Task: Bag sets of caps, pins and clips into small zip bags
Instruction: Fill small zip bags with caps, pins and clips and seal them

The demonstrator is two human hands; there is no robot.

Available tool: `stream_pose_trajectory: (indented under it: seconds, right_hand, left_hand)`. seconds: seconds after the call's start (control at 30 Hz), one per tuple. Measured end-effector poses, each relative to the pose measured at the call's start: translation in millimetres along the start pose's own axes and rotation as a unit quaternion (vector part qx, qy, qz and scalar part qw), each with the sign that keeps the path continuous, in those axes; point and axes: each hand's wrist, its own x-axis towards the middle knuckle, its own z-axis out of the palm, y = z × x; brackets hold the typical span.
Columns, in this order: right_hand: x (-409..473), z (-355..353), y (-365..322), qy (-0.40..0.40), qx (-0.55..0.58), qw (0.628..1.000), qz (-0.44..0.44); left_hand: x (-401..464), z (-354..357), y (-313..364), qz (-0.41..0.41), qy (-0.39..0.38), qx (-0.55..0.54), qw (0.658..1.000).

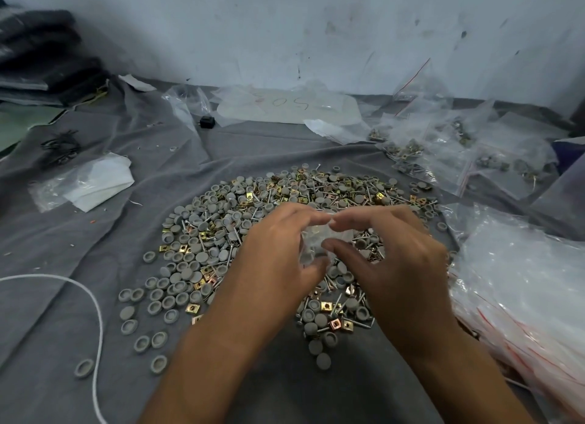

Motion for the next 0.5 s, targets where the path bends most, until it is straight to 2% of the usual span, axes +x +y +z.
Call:
stream_pose_trajectory:
  seconds: [0.1, 0.13, 0.2, 0.27, 0.3, 0.37, 0.43, 0.5]
  right_hand:
    - [2.0, -4.0, -0.8, -0.004, 0.017, 1.000, 0.024]
    - [1.8, -7.0, -0.4, -0.040, 0.036, 0.998, 0.041]
    - [1.7, -12.4, -0.2, -0.209, 0.075, 0.969, 0.108]
    - [-2.6, -13.4, -0.3, -0.417, 0.032, 0.893, 0.165]
    - [-6.1, -12.9, -0.9, -0.481, -0.016, 0.862, 0.161]
    - [-12.9, -9.7, -6.7, -0.534, -0.110, 0.830, 0.121]
    - [-18.0, -3.9, -15.6, -0.540, -0.160, 0.820, 0.098]
    - [-23.1, 1.4, -20.1, -0.529, -0.172, 0.823, 0.113]
  left_hand:
    - [0.0, -3.7, 2.2, -0.006, 0.034, 0.001, 0.999]
    - [0.3, -5.7, 2.6, -0.012, 0.068, -0.002, 0.998]
    - [1.3, -11.2, 2.5, -0.021, 0.170, -0.011, 0.985]
    - [2.1, -16.6, 1.2, -0.020, 0.249, -0.005, 0.968]
    - [2.2, -17.9, -0.3, -0.019, 0.258, 0.003, 0.966]
    - [2.9, -17.7, -3.1, -0.027, 0.233, 0.020, 0.972]
    - [3.3, -15.1, -4.3, -0.039, 0.191, 0.027, 0.980]
    - [3.3, -13.1, -4.1, -0.039, 0.161, 0.032, 0.986]
